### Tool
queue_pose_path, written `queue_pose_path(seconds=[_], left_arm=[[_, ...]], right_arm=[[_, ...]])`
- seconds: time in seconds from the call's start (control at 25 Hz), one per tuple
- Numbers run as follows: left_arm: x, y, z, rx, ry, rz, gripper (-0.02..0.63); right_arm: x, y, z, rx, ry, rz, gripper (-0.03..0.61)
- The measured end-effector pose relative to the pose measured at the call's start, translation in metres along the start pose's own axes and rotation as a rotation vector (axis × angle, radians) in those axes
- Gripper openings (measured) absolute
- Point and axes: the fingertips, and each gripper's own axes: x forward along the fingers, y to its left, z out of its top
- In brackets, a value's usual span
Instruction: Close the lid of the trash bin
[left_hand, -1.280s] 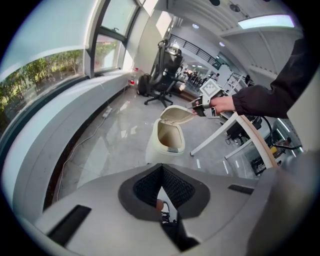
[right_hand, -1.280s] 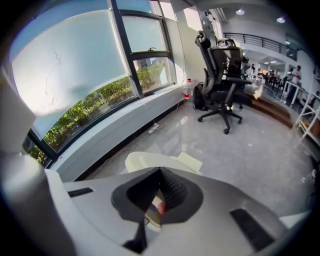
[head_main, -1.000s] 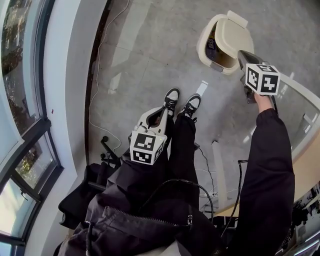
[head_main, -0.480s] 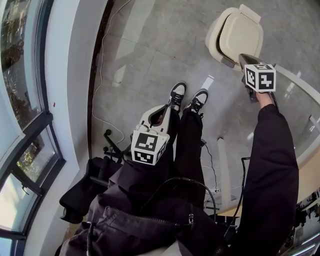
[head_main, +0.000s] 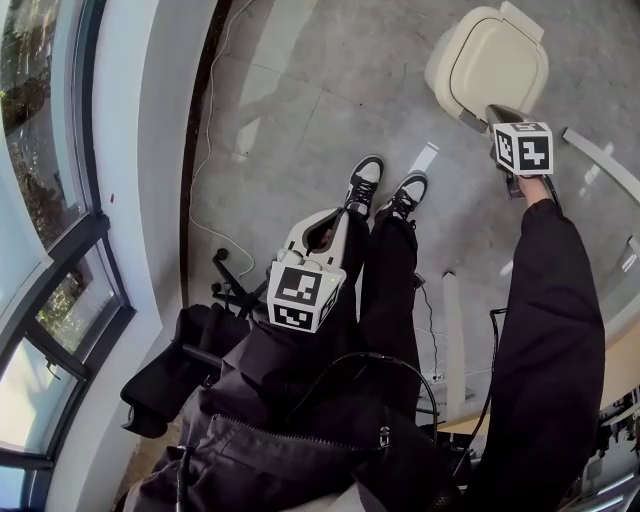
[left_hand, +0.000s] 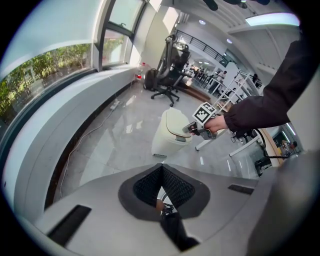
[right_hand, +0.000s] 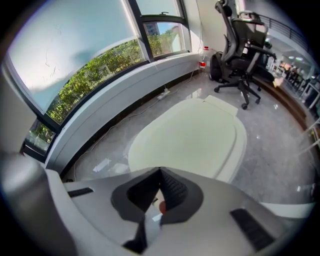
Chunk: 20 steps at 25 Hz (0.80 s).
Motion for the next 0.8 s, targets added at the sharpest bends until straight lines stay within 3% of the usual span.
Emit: queue_pose_path(seconds=[0.8], left_arm=[[0.011, -0.008, 0.007, 0.007, 0.0, -0.005, -0.005]], right_arm=[[0.017, -0.002, -0.006, -0.002, 0.013, -0.009, 0.006]])
